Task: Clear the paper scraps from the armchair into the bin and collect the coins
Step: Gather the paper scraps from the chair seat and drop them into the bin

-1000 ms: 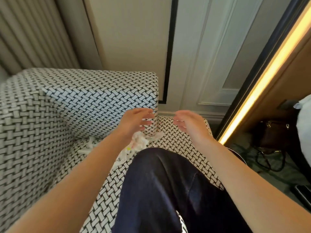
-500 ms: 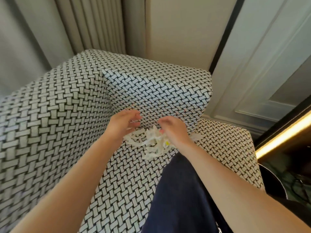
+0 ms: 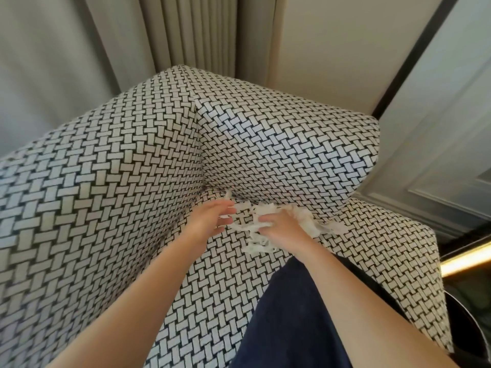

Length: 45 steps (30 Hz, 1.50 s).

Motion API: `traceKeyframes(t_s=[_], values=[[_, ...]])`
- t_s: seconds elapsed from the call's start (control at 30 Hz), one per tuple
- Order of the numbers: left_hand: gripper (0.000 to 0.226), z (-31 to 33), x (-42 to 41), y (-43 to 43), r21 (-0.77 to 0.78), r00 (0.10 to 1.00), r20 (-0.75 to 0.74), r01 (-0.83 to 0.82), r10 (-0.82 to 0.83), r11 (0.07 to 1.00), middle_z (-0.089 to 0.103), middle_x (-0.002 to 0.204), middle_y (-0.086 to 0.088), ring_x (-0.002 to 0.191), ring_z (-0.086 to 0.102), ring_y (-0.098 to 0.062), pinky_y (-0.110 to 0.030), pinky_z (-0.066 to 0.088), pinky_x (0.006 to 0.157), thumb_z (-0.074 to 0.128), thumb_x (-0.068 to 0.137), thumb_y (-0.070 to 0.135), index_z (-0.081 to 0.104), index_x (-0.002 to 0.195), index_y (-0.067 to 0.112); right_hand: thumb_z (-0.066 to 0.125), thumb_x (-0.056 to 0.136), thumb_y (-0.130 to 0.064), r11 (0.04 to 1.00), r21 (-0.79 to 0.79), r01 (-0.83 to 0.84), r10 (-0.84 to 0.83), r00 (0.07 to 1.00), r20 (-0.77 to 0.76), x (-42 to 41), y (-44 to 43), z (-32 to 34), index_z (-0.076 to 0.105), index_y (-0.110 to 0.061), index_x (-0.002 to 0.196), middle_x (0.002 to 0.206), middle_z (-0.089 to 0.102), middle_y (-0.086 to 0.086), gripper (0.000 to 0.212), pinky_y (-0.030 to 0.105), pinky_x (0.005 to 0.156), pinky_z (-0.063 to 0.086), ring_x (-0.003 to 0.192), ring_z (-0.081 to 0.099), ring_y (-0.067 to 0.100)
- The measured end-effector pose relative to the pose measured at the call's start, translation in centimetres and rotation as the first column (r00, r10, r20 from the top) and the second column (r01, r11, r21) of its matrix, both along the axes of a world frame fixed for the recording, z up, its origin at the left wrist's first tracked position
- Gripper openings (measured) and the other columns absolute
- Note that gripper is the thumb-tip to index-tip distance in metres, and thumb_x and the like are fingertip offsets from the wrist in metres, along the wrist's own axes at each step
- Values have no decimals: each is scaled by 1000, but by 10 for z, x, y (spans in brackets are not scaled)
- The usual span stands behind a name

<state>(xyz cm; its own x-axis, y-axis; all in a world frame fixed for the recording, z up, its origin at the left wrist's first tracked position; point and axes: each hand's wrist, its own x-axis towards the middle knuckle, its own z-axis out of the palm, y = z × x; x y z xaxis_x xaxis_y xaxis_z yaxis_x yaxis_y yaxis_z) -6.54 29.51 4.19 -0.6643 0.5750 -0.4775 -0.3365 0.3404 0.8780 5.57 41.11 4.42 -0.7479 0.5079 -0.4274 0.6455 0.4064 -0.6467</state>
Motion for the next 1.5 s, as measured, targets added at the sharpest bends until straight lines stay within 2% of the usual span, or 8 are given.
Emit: traceKeyframes(t_s=[0.2, 0.4, 0.53, 0.67, 0.87, 1.03, 1.27, 1.5], values=[[20, -11, 8, 3, -9, 994, 99, -36, 37, 999, 70, 100, 1, 92, 64, -17, -33, 48, 89, 48, 97, 19, 66, 103, 18, 38, 95, -7, 968, 35, 249, -246, 967, -71, 3, 9, -2, 60, 12, 100, 83, 57, 15, 29, 35, 68, 46, 72, 49, 23], [18, -22, 17, 7, -20, 989, 129, -67, 69, 998, 69, 104, -2, 94, 64, -19, -35, 47, 90, 49, 95, 18, 66, 103, 17, 64, 84, -13, 846, -141, 515, -527, 760, -380, 9, 15, 2, 67, -11, 108, 104, 69, -1, 24, 27, 85, 51, 92, 63, 10], [38, -42, 18, 13, -103, 989, -121, -100, 88, 990, 52, 127, -1, 106, 55, -19, -31, 47, 90, 59, 87, 9, 54, 123, 20, 67, 81, -4, 763, -295, 575, -640, 609, -468, 16, 16, 8, 64, -14, 102, 98, 67, -5, 23, 16, 75, 49, 90, 63, 6], [78, -63, 12, 18, -371, 799, -564, -21, -207, 928, 16, 153, -1, 138, 21, -33, -41, 32, 110, 67, 81, 11, 25, 146, 23, 67, 79, 4, 702, -350, 620, -692, 478, -541, 19, 16, 13, 64, -15, 96, 92, 66, -4, 26, 14, 68, 49, 85, 62, 5], [111, -71, -9, 36, -650, 607, -543, 134, -581, 748, -19, 156, 3, 143, -2, -35, -53, 17, 114, 74, 76, 32, -9, 149, 28, 67, 78, 6, 700, -393, 597, -687, 409, -601, 19, 13, 13, 65, -14, 93, 91, 66, -1, 25, 14, 70, 51, 84, 63, 8], [105, -72, -19, 48, -672, 571, -523, 181, -633, 718, 14, 156, -7, 141, 14, -31, -48, 24, 112, 73, 73, 44, 7, 150, 16, 67, 78, 7, 691, -433, 579, -701, 390, -597, 16, 13, 10, 64, -16, 92, 92, 66, 1, 27, 17, 72, 52, 86, 64, 11], [33, -78, -19, 49, -523, 532, -684, 118, -498, 844, 58, 120, -9, 114, 46, -28, -35, 40, 99, 66, 81, 14, 65, 114, 12, 66, 78, 7, 709, -432, 557, -688, 415, -595, 13, 12, 7, 65, -14, 93, 93, 66, 2, 26, 17, 73, 53, 86, 64, 11], [18, -68, -6, 43, -405, 667, -648, 108, -368, 908, 66, 95, -6, 71, 54, -10, -12, 36, 54, 66, 81, 2, 67, 96, 13, 65, 79, 7, 681, -481, 552, -722, 395, -569, 16, 11, 9, 64, -17, 91, 94, 66, 0, 27, 8, 64, 49, 84, 62, 8]])
